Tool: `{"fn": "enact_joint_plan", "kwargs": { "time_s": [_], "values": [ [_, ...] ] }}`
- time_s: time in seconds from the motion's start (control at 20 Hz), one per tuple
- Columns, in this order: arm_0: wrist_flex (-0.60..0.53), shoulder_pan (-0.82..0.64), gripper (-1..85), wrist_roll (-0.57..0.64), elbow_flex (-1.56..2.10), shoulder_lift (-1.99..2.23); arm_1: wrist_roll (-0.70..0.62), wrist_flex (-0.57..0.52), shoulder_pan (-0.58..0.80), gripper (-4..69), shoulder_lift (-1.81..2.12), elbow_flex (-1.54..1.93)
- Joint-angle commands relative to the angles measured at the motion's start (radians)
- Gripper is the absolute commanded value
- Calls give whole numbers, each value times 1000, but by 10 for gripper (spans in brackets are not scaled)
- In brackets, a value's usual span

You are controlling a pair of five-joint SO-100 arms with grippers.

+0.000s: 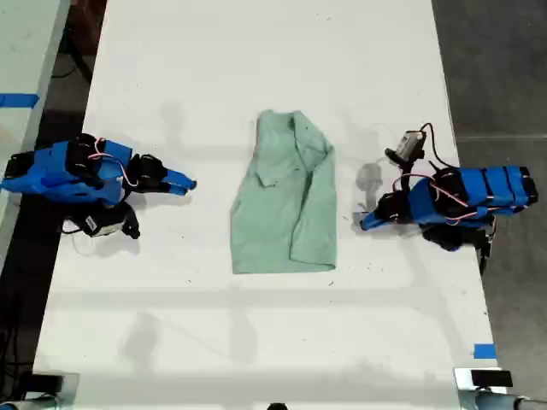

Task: Fold t shirt

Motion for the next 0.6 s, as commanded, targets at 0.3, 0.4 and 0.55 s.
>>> {"fn": "enact_joint_plan", "kwargs": {
  "time_s": [0.3, 0.4, 0.55],
  "values": [
    [-132, 51, -1, 146, 23, 3, 2, 72, 221, 2, 20, 20],
    [-130, 51, -1, 138, 23, 3, 6, 72, 221, 2, 20, 21],
    [-130, 51, -1, 133, 25, 3, -2, 69, 227, 8, 20, 23]
  ]
}}
